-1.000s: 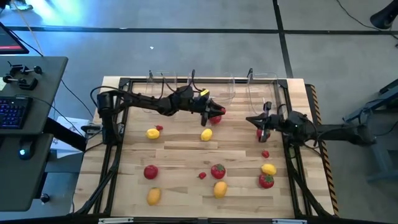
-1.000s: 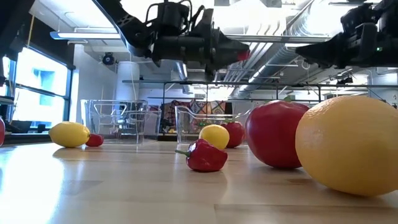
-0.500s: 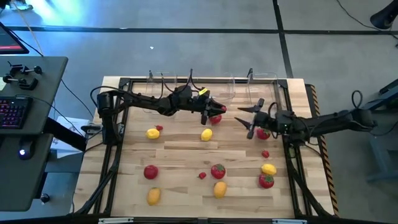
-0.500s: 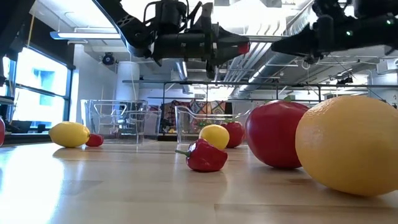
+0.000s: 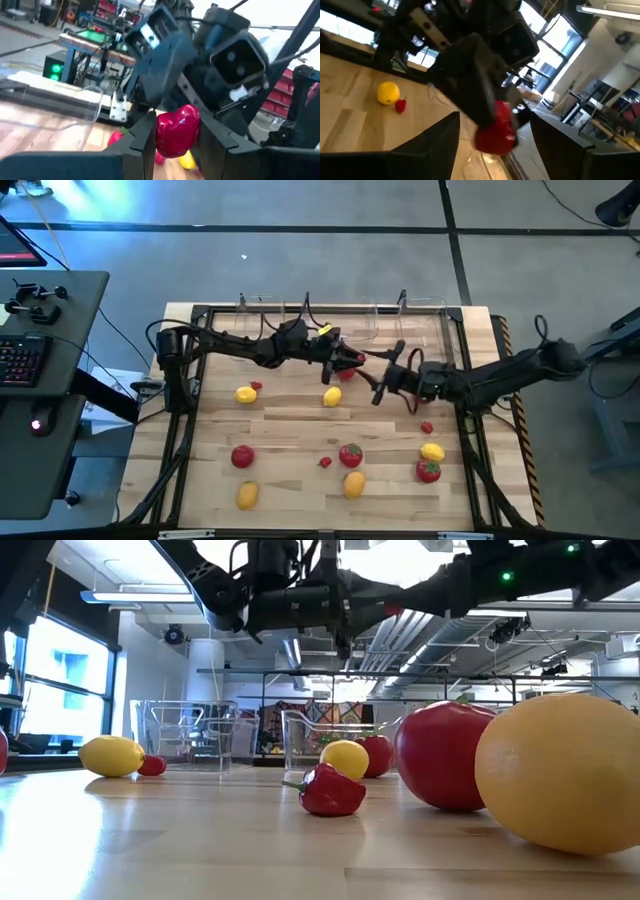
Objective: Sort produce into baskets
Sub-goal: Put the red chili into the right transparent bin, then put the yellow lemon into the center transparent bin
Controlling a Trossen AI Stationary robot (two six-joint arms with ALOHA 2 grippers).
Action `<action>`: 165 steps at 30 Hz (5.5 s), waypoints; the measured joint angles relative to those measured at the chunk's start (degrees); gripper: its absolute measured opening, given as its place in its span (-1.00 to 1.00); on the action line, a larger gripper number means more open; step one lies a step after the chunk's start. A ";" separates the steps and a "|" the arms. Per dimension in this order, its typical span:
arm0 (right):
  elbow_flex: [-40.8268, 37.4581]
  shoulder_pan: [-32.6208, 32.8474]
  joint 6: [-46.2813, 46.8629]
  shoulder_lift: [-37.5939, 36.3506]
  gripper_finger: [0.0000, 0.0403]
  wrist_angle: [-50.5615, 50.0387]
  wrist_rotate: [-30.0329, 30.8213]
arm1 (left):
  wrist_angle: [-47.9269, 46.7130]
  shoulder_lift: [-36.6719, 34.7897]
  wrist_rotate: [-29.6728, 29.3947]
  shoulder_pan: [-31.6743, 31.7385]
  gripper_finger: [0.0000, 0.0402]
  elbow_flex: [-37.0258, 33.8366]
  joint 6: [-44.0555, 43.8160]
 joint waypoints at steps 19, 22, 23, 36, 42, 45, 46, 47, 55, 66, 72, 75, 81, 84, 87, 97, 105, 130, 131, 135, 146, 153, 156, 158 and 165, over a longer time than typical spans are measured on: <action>2.34 1.64 -8.38 6.02 -0.56 3.50 6.30 | -1.05 0.11 1.03 -0.36 -0.36 -0.04 2.56; 2.34 1.71 -8.45 6.02 -0.59 3.91 7.03 | -1.39 0.09 1.11 -0.38 -0.21 0.00 4.11; 2.34 1.71 -8.36 6.02 -0.60 3.92 7.37 | -1.54 0.09 1.15 -0.38 -0.16 0.00 4.74; 2.32 1.16 -10.91 -0.05 -0.62 1.22 30.75 | -2.13 0.00 1.01 3.24 0.17 -0.30 12.59; 2.30 -4.19 -3.96 -7.67 -0.62 -11.76 40.49 | -2.42 -0.93 1.03 3.64 0.17 -1.29 17.32; 2.30 -8.37 4.83 -12.35 -0.62 -22.28 38.63 | -3.92 -2.61 1.07 3.59 0.17 -2.01 19.00; 2.44 -9.94 8.76 -13.88 -0.62 -26.63 35.81 | -5.38 -3.40 1.05 3.59 0.17 -2.03 19.53; 3.13 -11.85 13.43 -15.36 -0.62 -32.53 32.14 | -7.14 -4.20 1.05 3.59 0.17 -2.03 20.18; 10.91 -29.93 35.37 -16.42 -0.71 -66.79 4.59 | -14.61 -8.48 0.85 2.37 0.17 -2.05 26.13; 11.17 -51.75 35.66 -7.62 -0.72 -69.48 -12.51 | -16.06 -8.55 0.83 3.90 0.17 -2.05 28.61; 11.17 -58.06 35.68 1.20 -0.72 -67.27 -17.74 | -17.28 -8.51 0.84 4.10 0.17 -2.05 28.09; 11.17 -59.35 37.01 5.03 -0.72 -66.71 -17.90 | -17.66 -8.50 0.84 4.10 0.17 -2.08 28.09; 11.17 -59.79 39.16 11.05 -0.68 -65.39 -14.95 | -18.15 -8.50 0.85 3.92 0.17 -2.08 28.24; 11.21 -58.73 40.24 12.01 -0.62 -64.77 -12.41 | -19.00 -8.50 0.83 3.92 0.17 -2.08 28.55; 11.21 -58.64 40.38 12.12 -0.56 -64.72 -11.79 | -19.88 -8.48 0.85 3.92 0.17 -2.08 28.70; 11.21 -58.64 39.89 11.98 -0.31 -64.77 -11.26 | -20.28 -8.48 0.83 3.90 0.17 -2.08 28.70; 11.21 -57.47 38.91 9.32 -0.07 -65.66 -6.67 | -20.27 -8.48 0.84 3.90 0.17 -2.08 28.70; 2.08 -42.49 32.77 -22.90 -0.17 -57.24 -4.35 | -20.18 -8.48 0.83 3.90 0.17 -2.08 30.64; 1.11 -41.65 32.60 -23.91 -0.22 -55.53 -5.02 | -20.27 -8.48 0.83 3.90 0.16 -2.08 30.64; -1.69 -37.88 31.22 -26.62 -0.43 -49.57 -5.38 | -23.25 -10.10 0.47 3.75 0.07 -2.08 31.20; -1.97 -29.68 27.87 -23.34 -0.96 -40.25 -16.52 | -45.55 -21.58 -8.85 -0.25 -0.44 -2.03 37.57; -1.97 -25.57 23.82 -17.83 -0.98 -30.78 -25.47 | -62.04 -27.34 -17.35 -5.84 -0.72 -2.03 37.19; -1.99 -23.40 23.37 -15.56 -1.00 -29.07 -26.44 | -66.78 -28.72 -20.17 -8.39 -0.81 -2.03 36.48; -1.99 -22.24 23.36 -14.21 -1.00 -28.35 -26.33 | -69.54 -29.30 -20.36 -9.80 -0.86 -2.03 35.76; -1.99 -20.08 23.36 -9.96 -1.00 -24.98 -26.22 | -77.84 -29.40 -20.41 -12.97 -0.99 -2.03 32.35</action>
